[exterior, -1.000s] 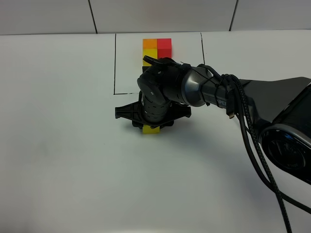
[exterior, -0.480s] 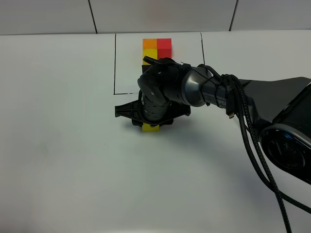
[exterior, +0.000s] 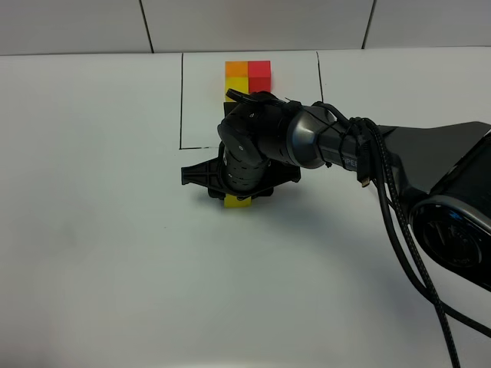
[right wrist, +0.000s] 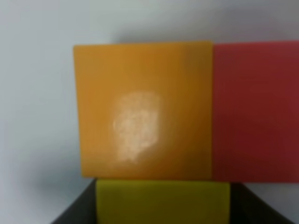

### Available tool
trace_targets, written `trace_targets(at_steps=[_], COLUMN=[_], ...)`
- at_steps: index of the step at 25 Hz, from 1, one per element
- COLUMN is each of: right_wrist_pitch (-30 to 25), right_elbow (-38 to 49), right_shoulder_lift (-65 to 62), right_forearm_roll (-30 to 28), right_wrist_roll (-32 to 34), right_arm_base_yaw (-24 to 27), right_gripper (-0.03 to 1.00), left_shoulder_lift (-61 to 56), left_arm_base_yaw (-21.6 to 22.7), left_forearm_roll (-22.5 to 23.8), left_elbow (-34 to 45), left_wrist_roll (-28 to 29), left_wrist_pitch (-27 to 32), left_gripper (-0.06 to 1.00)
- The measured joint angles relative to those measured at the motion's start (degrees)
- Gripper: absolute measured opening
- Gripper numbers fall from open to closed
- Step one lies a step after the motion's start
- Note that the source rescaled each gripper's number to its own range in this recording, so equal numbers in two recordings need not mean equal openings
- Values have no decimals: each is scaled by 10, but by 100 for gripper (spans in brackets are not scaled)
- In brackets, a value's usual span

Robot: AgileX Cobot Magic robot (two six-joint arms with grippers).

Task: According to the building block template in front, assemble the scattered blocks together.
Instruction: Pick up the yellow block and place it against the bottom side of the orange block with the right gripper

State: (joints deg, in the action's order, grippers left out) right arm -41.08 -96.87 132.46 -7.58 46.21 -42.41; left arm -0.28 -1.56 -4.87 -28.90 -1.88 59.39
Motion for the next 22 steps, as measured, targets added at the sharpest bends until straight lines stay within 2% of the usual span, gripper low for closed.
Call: trace_targets(at_steps=[13,15,22], right_wrist_pitch=[0,2,20], right_elbow=[0,0,3], right_shoulder_lift=[-1,-2,-6], right_forearm_roll=[15,19,28], right_wrist_roll=[-13,-20,-44], right_arm_base_yaw=[3,4,4], right_gripper=[2,8,41], left_shoulder_lift=[0,0,0], left_arm_base_yaw=[0,0,0], left_forearm_roll=[0,0,0], left_elbow=[0,0,0], left_wrist_roll=[0,0,0], left_wrist_pitch=[0,0,0], left_gripper=[60,60,60])
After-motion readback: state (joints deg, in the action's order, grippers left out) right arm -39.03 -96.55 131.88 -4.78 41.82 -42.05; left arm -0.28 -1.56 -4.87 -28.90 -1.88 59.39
